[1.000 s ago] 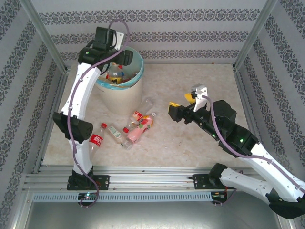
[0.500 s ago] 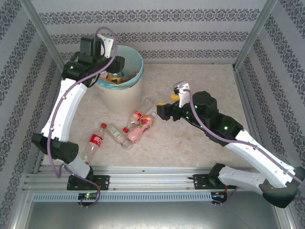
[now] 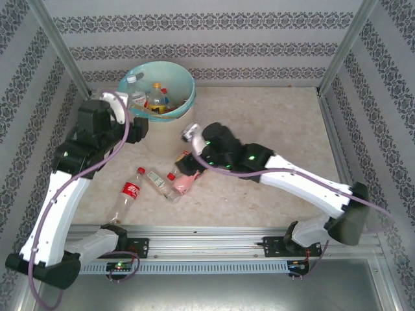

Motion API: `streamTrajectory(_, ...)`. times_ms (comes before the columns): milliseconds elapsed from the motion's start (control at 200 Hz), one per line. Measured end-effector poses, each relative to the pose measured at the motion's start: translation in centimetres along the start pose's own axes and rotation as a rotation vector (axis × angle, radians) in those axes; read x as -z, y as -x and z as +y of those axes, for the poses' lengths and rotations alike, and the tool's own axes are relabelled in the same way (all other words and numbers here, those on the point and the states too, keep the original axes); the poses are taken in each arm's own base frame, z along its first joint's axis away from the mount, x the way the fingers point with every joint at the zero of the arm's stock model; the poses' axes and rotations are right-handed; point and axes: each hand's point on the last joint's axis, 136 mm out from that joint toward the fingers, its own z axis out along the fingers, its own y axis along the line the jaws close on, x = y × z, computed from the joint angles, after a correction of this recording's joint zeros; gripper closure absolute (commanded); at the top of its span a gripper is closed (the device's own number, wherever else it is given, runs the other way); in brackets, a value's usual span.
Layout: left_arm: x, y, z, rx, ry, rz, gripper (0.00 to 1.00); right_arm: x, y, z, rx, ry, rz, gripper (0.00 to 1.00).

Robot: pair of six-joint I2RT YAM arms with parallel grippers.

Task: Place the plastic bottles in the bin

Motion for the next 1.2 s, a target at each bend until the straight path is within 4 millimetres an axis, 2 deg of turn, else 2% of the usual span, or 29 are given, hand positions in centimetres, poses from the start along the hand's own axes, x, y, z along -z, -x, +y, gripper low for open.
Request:
streamTrajectory(160, 1.1, -3.9, 1.4, 0.045, 0.068, 0.033, 0.23, -4.9, -3.1, 4.1, 0.061, 0.021, 0.125, 0.27)
streamTrajectory(240, 1.0, -5.8, 2.0, 0.072, 0.099, 0.054, 0.22, -6.7, -4.4, 5.4, 0.066, 0.024, 0.170, 0.27)
streamTrajectory(285, 1.0, -7.0, 2.4, 0.088, 0.122, 0.067, 0.19, -7.6, -5.1, 6.0, 0.062, 0.027, 0.194, 0.27)
streamTrajectory(450, 0.7, -10.9, 4.2, 0.138, 0.222, 0.103, 0.15, -10.3, -5.8, 6.4, 0.023, 0.008, 0.242, 0.27)
streamTrajectory(550, 0.5, -12.4, 5.3, 0.150, 0.287, 0.107, 0.14, -11.8, -5.9, 6.3, 0.002, -0.006, 0.257, 0.28)
streamTrajectory(754, 0.3, -13.9, 7.5, 0.159, 0.408, 0.078, 0.09, -14.6, -8.1, 5.6, -0.039, -0.039, 0.325, 0.29)
streamTrajectory(884, 0.5, -14.2, 8.9, 0.172, 0.476, 0.050, 0.08, -16.0, -8.5, 4.6, -0.072, -0.061, 0.352, 0.27)
streamTrajectory(1204, 1.1, -14.0, 10.2, 0.209, 0.530, -0.001, 0.07, -18.6, -9.7, 2.4, -0.108, -0.112, 0.407, 0.24)
